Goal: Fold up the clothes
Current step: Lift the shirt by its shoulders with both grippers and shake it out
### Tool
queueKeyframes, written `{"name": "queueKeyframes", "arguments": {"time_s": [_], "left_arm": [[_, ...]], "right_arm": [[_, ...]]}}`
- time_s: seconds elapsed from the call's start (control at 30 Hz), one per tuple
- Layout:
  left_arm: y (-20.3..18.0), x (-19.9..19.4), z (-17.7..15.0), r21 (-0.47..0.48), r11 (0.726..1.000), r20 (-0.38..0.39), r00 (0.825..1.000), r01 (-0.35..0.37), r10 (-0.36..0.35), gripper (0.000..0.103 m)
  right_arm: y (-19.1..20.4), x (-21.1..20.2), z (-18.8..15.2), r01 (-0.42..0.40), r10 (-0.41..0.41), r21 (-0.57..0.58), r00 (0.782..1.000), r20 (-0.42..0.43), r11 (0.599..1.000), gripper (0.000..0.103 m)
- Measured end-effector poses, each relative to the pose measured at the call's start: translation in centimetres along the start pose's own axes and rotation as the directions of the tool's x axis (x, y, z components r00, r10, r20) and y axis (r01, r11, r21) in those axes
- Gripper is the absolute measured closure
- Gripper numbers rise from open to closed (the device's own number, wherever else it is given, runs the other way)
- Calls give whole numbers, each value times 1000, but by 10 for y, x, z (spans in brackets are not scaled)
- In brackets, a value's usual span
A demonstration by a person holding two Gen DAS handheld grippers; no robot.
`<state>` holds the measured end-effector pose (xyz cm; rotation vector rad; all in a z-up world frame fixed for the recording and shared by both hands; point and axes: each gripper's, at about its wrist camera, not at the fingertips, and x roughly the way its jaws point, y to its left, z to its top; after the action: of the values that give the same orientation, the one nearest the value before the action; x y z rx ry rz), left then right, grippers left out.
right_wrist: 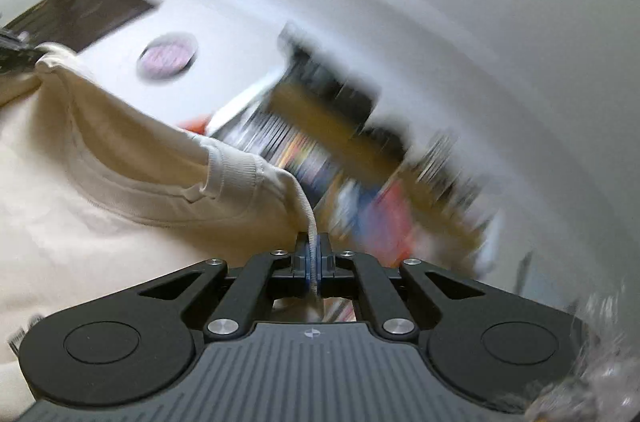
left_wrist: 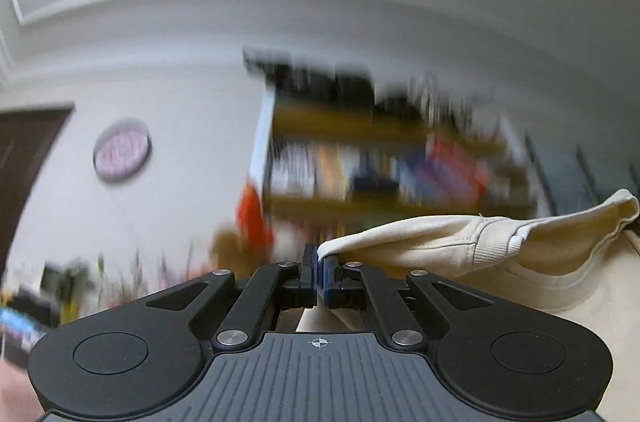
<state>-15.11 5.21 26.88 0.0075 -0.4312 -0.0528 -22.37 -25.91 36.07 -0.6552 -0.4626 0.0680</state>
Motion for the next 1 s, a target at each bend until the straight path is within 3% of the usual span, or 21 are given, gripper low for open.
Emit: {"name": "queueKeyframes", "arguments": {"time_s": [0.07,0.13,0.27,0.4,0.47,0.67,0.77,0.8,0.83,0.87,0.9,1.0], "left_arm": [[-3,32,-39,25,1000,-150,989,-6,10,100],[-5,68,-89,47,999,-318,948,-13,27,100],[-9,126,-186,103,995,-543,837,-9,64,100],[-18,172,-269,170,985,-705,702,24,105,100],[-19,188,-303,195,981,-746,653,19,135,100],[-9,230,-371,220,975,-819,536,-36,204,100],[-10,252,-392,228,973,-838,499,-45,220,100],[-12,257,-401,234,971,-849,479,-40,224,100],[-15,262,-411,244,969,-864,448,-27,230,100],[-15,267,-422,258,966,-882,402,-19,244,99],[-14,269,-429,262,965,-891,379,-20,250,99],[-11,271,-441,261,965,-902,347,-30,255,99]], "right_arm": [[6,30,-33,-107,112,45,984,-135,993,101],[24,66,-82,-197,220,111,942,-255,974,101],[80,135,-192,-306,388,252,820,-420,918,101],[143,196,-288,-358,478,320,715,-510,877,101],[171,221,-327,-360,518,376,664,-539,854,101],[225,265,-399,-370,590,461,557,-585,807,101],[242,291,-427,-366,607,485,516,-604,794,101],[247,297,-434,-365,615,495,499,-611,788,101],[251,301,-441,-366,626,508,478,-616,780,101],[255,305,-447,-367,637,521,457,-621,771,101],[259,310,-454,-367,647,533,436,-625,762,101],[271,322,-474,-365,677,571,371,-635,735,101]]}}
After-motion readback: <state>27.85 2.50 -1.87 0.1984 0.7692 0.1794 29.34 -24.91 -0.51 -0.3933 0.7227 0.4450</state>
